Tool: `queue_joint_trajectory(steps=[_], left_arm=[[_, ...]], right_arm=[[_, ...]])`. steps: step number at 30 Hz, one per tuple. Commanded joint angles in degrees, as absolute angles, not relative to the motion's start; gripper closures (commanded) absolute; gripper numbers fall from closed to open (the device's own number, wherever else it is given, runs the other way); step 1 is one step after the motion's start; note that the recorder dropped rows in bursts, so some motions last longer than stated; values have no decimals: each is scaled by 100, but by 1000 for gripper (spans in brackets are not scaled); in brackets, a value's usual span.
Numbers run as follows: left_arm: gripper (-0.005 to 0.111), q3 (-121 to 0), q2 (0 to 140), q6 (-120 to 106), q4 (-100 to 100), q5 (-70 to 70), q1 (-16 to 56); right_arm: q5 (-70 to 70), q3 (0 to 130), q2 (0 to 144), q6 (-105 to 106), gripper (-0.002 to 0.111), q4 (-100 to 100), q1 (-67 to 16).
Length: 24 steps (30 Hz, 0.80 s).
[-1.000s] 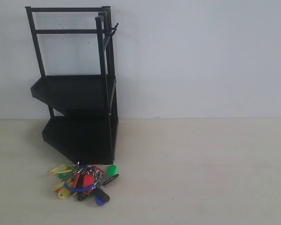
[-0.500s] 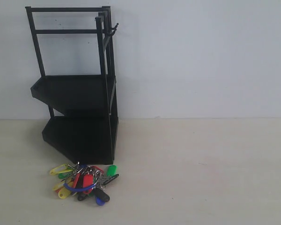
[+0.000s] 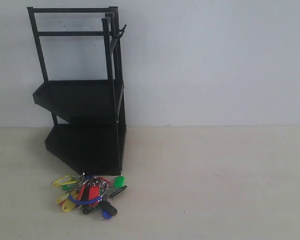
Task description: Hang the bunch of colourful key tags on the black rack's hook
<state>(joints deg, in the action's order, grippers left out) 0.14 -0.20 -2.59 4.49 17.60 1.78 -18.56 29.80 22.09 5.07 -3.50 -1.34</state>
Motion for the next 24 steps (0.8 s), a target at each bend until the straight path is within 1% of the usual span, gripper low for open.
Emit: queue_joint_trajectory(steps=[1,13,18,22,24], left_arm=[[102,0,0,-261,460,1696,159],[102,0,0,-261,460,1696,159],[102,0,0,-261,460,1696,159],[102,0,0,-261,460,1696,159],[102,0,0,-261,460,1696,159]], right_arm=[[-1400,3058,2314,533,108,-335,-116],[-737,3058,2495,-125,108,-335,-116],[-172,3058,2935,-237,108,-335,-116],[-338,3058,3555,-389,108,-335,-140],[-371,3062,3964,-198,108,-335,-308]])
